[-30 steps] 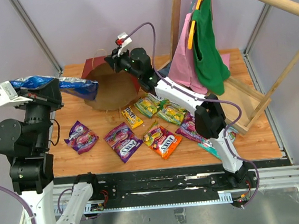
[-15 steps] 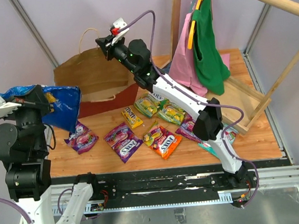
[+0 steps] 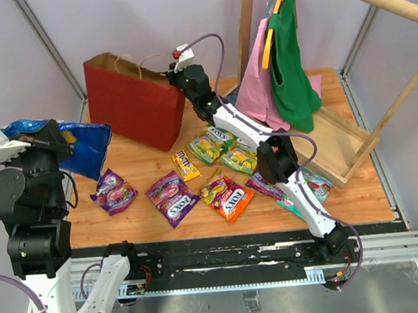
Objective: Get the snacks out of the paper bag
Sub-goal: Adjust the paper bag at the center of the board.
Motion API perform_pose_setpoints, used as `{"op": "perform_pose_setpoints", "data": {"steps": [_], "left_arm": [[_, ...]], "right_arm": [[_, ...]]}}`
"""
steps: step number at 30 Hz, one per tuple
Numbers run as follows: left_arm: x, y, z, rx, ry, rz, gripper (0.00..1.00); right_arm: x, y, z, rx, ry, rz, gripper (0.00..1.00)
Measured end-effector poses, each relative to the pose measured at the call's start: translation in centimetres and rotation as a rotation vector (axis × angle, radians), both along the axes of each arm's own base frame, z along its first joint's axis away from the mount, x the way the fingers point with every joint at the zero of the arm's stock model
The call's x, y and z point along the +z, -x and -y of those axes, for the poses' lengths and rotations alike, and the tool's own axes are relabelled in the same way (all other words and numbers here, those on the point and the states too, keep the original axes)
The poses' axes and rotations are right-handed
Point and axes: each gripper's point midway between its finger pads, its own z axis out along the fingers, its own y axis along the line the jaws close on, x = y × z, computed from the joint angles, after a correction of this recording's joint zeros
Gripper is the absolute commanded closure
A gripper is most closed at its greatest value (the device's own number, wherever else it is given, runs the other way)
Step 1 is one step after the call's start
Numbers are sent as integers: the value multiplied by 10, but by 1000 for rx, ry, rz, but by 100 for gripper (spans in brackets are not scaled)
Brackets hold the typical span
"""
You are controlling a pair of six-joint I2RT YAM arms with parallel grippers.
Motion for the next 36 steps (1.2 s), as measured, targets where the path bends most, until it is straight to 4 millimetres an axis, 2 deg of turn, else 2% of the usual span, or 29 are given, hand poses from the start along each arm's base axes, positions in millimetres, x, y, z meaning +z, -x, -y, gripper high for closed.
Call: {"op": "perform_pose_setpoints", "data": {"steps": [4,10,17,28,36], "left_arm": [[0,0,-2,12,-1,-2,99],[-4,-3,-2,12,0,-13,99],[-22,-19,-2,15,-1,-69,99],[-66,-52,-2,18,0,-201,99],[-78,-66,-2,17,-1,-238,99]], "right_arm": [[15,-6,11,-23,-22,26,99],[40,0,19,-28,-35,66,99],[62,0,33,-38,-39,96,99],[72,-1,50,-54,-13,114,99],[55,1,48,-35,11,85,93]]}}
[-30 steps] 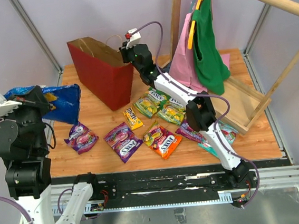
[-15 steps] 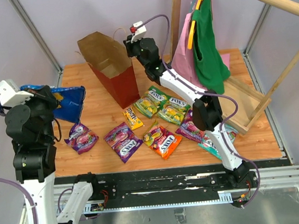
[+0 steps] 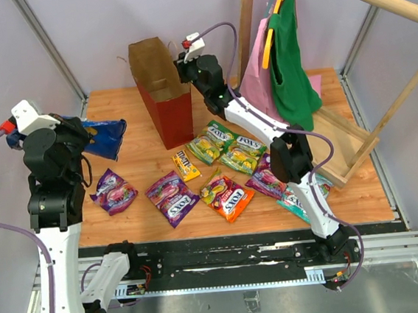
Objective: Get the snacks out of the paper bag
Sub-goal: Adjust the paper bag at the center of the board.
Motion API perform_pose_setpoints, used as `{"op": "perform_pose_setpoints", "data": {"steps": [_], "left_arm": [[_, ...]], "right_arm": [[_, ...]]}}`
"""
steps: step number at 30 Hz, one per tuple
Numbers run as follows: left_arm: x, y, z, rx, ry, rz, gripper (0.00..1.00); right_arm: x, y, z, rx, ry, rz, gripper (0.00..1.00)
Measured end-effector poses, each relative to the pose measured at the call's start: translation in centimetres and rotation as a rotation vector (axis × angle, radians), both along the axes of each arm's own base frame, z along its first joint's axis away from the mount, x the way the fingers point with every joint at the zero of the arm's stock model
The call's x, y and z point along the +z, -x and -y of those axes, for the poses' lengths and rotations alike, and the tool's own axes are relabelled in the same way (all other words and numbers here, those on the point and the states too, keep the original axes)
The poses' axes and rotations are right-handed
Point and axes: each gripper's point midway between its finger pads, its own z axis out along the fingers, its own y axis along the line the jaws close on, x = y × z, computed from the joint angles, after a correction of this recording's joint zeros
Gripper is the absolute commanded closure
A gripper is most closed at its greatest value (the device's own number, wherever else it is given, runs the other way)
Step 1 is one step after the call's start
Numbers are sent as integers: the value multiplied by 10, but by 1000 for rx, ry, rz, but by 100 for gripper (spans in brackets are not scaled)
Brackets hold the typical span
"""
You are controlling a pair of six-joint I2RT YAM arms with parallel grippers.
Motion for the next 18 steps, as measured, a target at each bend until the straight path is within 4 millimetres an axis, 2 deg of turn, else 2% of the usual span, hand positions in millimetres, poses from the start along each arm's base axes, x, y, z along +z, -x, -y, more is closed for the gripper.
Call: {"op": "perform_pose_setpoints", "data": {"steps": [4,5,7,9,15,18], "left_arm": [[2,-1,0,0,0,10,99],[3,-1,0,0,0,11,99],[3,-2,0,0,0,12,99],[1,-4,0,0,0,7,99],[-11,-19,0,1,0,-26,99],[-27,-33,1,-1,1,-66,99]], "right_arm": [[-6,2,-1,11,3,-12,83],[-7,2,-2,15,2,-15,77],[-9,4,-4,29,-1,-21,59],[-11,5,-5,39,-2,-27,47],[-7,9,-7,59,-3,-24,30],[5,15,-1,64,0,-12,21]]}}
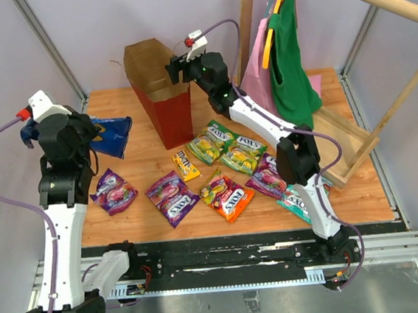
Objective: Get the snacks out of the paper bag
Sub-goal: Adjust the paper bag at the center of the board, then place the snack at the center of the board.
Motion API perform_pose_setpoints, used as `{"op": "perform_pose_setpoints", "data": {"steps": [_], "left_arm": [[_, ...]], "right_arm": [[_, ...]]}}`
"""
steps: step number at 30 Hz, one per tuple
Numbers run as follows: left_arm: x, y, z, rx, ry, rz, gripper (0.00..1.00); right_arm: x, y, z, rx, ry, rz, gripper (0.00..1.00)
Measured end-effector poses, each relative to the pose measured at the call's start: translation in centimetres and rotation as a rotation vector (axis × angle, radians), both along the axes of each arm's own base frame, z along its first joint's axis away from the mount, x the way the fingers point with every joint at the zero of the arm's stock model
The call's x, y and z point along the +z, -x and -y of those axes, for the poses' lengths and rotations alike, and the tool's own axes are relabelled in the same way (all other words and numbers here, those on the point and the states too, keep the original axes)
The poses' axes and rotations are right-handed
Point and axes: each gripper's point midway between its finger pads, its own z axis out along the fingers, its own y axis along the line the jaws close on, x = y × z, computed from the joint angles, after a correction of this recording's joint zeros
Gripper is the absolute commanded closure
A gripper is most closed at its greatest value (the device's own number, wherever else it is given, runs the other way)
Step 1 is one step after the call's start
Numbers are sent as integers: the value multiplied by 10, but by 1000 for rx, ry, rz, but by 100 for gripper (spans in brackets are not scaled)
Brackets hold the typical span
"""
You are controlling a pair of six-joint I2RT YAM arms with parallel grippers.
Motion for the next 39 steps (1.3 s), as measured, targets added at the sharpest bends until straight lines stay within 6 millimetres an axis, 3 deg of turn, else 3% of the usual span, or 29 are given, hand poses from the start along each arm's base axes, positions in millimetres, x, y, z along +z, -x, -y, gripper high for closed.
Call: {"op": "perform_pose_setpoints", "data": {"steps": [5,9,13,17,22,25,36,39], "left_arm": [[-23,-19,2,-10,1,-63,100],[-31,-33,5,-25,3,-82,99],[-41,-46,7,-33,4,-105,100],[-52,-60,9,-46,6,-133,99],[-75,-83,14,-75,8,-191,99],[-105,-101,13,-74,3,-272,99],[-261,-171,6,-79,2,-647,99],[-294,-186,4,-69,2,-709,99]], "right_arm": [[45,14,18,9,-22,56,10],[95,33,33,21,-63,123,0],[135,53,48,17,-93,182,1],[152,74,64,10,-99,215,1],[157,96,81,6,-114,238,2],[153,107,91,0,-124,241,2],[144,147,120,-1,-191,243,2],[145,158,130,-10,-206,253,2]]}}
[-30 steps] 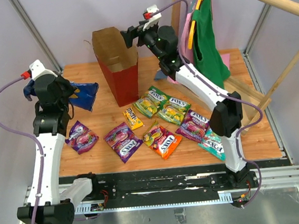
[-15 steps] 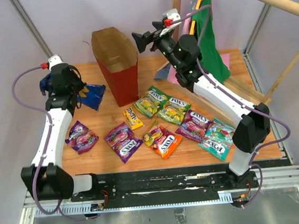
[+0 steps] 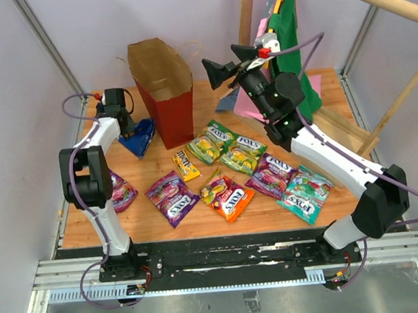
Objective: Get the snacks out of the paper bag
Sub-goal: Place the snack at the center of the board.
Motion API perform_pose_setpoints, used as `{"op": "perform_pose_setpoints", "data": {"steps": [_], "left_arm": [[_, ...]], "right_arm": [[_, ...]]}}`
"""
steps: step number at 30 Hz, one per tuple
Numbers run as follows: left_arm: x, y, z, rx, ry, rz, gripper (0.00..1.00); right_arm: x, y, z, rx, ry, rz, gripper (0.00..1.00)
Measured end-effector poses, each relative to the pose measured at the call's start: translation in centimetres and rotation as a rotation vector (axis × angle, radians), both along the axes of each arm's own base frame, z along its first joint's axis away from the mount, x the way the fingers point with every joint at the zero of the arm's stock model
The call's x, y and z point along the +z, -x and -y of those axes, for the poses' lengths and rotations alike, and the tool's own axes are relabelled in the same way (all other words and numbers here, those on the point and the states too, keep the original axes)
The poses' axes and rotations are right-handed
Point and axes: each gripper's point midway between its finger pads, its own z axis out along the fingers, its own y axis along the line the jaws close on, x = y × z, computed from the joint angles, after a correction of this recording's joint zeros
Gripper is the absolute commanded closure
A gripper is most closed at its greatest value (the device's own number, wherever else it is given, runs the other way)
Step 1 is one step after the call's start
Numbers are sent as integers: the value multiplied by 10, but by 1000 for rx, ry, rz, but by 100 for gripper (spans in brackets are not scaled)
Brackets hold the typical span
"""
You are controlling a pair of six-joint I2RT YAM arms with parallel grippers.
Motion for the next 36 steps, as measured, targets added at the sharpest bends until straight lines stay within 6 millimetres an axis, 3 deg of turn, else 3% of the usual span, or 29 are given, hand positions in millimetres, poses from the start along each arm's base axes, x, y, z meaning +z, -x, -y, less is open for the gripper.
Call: {"op": "perform_pose_setpoints", "data": {"steps": [2,4,8,11,16,18,21,23,25,31,32,33,35,36], "left_arm": [[-16,-4,-2,10,-9,-32,99],[-18,-7,-6,21,-20,-39,99],[1,-25,-15,52,-50,0,96],[16,-40,-28,79,-74,35,70],[31,-44,-56,134,-114,51,8],[37,-44,-66,156,-135,58,1],[45,-40,-72,174,-154,62,1],[52,-35,-70,170,-146,76,7],[61,-22,-63,152,-118,108,14],[95,16,-55,157,-81,209,15],[100,20,-56,165,-78,226,22],[104,23,-57,169,-76,243,35],[112,27,-59,177,-65,275,73],[116,27,-60,176,-61,289,87]], "right_arm": [[2,7,6,-5,-10,8,1],[5,13,12,-11,-21,19,2],[8,22,20,-17,-35,33,2],[8,25,22,-17,-40,39,2],[5,28,23,-12,-37,35,2],[4,30,23,-7,-36,33,2],[4,33,25,-4,-40,32,2],[5,35,26,-1,-45,32,2],[6,37,27,4,-50,34,2],[11,45,29,17,-54,45,2],[13,46,30,18,-55,47,2],[14,47,30,18,-57,49,1],[16,49,31,19,-59,53,2],[16,49,31,20,-60,54,1]]}}
